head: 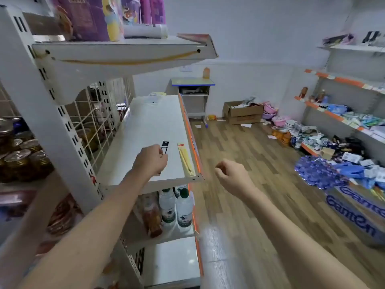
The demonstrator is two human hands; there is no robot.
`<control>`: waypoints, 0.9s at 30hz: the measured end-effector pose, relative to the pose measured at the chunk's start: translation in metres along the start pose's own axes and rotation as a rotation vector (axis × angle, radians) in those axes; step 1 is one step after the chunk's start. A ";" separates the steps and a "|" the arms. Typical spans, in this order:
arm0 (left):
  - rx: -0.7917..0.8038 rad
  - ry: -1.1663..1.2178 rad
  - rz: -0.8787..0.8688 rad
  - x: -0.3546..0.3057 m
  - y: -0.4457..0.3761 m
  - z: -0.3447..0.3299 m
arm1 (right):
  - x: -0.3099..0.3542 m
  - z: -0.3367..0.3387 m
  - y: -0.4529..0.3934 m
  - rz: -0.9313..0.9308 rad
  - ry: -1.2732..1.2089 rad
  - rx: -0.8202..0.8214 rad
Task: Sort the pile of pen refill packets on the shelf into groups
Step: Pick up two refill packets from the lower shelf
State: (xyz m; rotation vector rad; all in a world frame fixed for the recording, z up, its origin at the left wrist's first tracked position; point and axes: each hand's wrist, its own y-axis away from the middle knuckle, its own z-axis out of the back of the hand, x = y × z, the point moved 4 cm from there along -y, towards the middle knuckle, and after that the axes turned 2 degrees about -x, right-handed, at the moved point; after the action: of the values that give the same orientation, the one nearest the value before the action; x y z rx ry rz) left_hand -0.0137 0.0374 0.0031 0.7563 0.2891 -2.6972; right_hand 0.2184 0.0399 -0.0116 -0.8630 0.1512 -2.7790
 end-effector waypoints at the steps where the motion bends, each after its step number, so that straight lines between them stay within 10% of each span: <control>1: 0.022 -0.055 0.015 0.001 -0.008 -0.004 | 0.005 -0.002 -0.006 0.025 0.031 -0.003; 12: 0.199 -0.371 0.163 0.009 -0.032 -0.035 | 0.056 -0.052 -0.055 0.191 0.308 0.129; 27: -0.142 -0.088 0.117 0.013 0.000 -0.005 | 0.073 -0.083 -0.088 0.091 0.677 0.213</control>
State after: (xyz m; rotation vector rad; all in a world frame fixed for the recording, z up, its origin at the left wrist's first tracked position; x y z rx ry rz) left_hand -0.0218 0.0351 -0.0078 0.5926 0.3980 -2.5599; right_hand 0.0958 0.1099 -0.0255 0.1503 0.0004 -2.8112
